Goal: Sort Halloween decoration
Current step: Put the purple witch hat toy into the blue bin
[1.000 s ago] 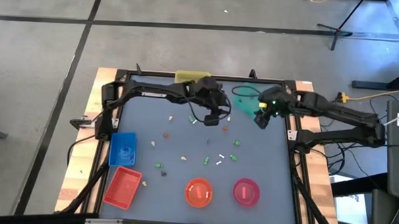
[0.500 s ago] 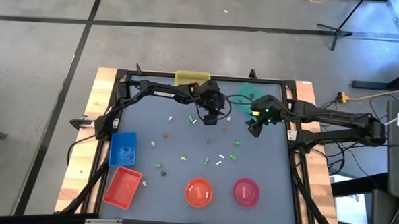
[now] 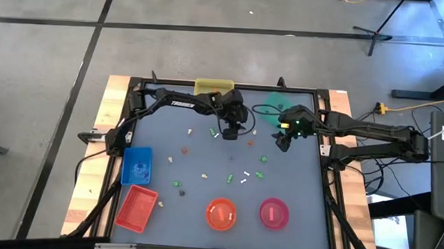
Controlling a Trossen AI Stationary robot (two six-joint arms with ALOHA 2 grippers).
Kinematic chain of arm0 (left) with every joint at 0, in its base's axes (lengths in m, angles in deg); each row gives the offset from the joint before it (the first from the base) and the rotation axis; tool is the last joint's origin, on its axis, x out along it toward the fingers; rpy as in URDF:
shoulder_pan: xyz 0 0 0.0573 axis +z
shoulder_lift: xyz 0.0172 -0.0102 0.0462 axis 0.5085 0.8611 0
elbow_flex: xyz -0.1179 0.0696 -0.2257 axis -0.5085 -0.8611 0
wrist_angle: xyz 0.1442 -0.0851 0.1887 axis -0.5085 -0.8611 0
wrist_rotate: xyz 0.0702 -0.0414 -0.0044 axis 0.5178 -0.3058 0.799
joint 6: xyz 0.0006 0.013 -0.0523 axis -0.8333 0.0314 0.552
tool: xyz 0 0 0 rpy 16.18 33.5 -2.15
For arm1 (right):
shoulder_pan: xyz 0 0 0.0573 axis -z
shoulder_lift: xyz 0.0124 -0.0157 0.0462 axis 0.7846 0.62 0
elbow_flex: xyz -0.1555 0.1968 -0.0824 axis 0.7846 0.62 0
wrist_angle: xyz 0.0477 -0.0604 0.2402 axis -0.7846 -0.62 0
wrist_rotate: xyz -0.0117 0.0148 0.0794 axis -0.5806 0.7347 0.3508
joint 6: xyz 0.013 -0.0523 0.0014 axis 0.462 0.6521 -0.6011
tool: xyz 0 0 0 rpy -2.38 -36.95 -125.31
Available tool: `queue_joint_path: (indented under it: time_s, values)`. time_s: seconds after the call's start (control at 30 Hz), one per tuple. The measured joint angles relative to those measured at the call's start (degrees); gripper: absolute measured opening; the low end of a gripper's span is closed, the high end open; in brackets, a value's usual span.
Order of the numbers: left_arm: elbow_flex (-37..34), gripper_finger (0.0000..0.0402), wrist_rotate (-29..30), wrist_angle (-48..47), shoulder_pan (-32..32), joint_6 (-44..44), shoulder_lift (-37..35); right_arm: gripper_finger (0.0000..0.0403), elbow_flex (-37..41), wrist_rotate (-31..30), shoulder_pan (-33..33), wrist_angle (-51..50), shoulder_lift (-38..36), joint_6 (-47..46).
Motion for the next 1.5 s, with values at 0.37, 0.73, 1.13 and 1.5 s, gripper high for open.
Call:
queue_joint_path:
  time_s: [0.37, 0.73, 1.13, 1.5]
  values:
    - [-0.1, 0.013, 0.1, 0.2, 0.0, -0.3, 1.5, 0.0239, 0.0, 0.0, 0.0, 2.1, 0.0, 0.4]
    - [-0.1, 0.013, 1.6, -0.3, 0.0, -1.8, 2.0, 0.0239, 0.0, 0.0, 0.0, 2.0, 0.0, 0.5]
    - [-0.1, 0.013, 1.7, -1.4, -0.1, -4.8, 2.0, 0.0239, 0.0, 0.0, 0.0, 2.0, 0.0, 0.5]
    - [-0.1, 0.013, 1.3, 0.2, -0.1, -6.6, 2.9, 0.0239, 0.0, 0.0, 0.0, 2.1, 0.0, 0.5]
